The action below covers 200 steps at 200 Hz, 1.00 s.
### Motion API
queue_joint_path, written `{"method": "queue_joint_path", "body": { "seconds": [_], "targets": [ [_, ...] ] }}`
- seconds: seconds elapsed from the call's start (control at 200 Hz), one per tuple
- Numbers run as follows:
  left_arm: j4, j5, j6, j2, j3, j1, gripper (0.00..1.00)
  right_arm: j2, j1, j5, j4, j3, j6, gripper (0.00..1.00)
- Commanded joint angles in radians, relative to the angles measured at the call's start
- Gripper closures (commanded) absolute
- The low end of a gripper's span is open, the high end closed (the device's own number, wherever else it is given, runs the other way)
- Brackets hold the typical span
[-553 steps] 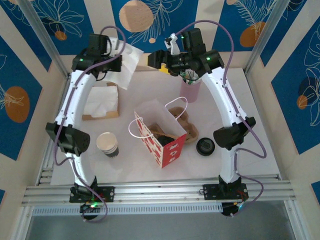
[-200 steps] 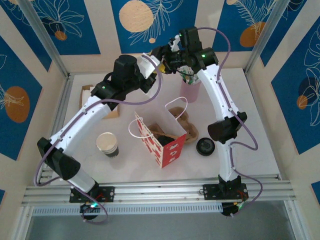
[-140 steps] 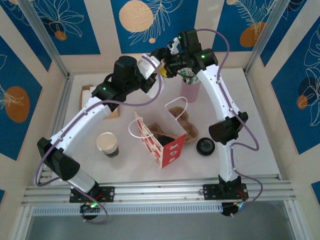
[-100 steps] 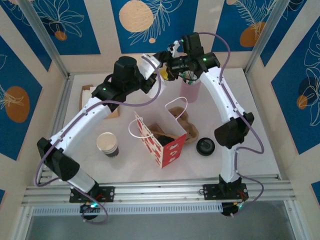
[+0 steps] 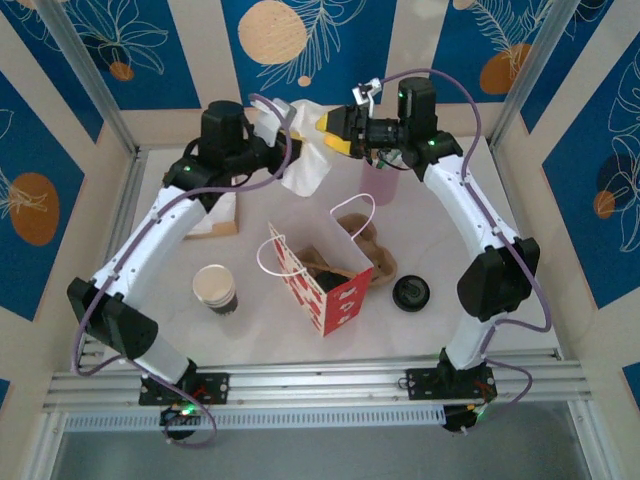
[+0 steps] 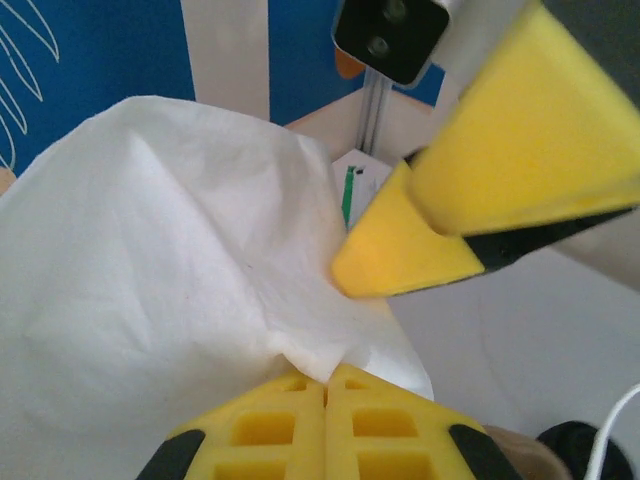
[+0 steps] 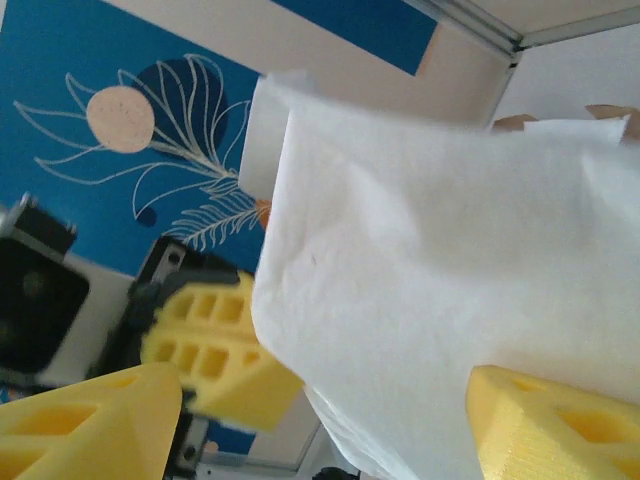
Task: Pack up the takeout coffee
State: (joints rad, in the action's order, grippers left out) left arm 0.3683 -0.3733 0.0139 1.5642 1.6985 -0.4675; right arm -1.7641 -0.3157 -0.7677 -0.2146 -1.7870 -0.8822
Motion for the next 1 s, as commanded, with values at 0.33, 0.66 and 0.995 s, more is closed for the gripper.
{"method": "queue_joint_path", "body": {
  "seconds": [0.33,0.66,0.995],
  "targets": [
    [-0.152,-0.328,0.327,0.053,0.045,0.091,1.0,0.018,-0.046,-0.043,0.079,0.032,0.146,0.26],
    [-0.278,-0.401,0.512,0.079,0.022,0.117,1.0,0.008,-0.089,-0.015,-0.006,-0.006,0.262,0.29],
    [-0.465,-0.456,0.714,0.088,-0.045,0.119,1.0,-0.005,-0.105,0.009,-0.003,-0.022,0.275,0.51]
  ]
}}
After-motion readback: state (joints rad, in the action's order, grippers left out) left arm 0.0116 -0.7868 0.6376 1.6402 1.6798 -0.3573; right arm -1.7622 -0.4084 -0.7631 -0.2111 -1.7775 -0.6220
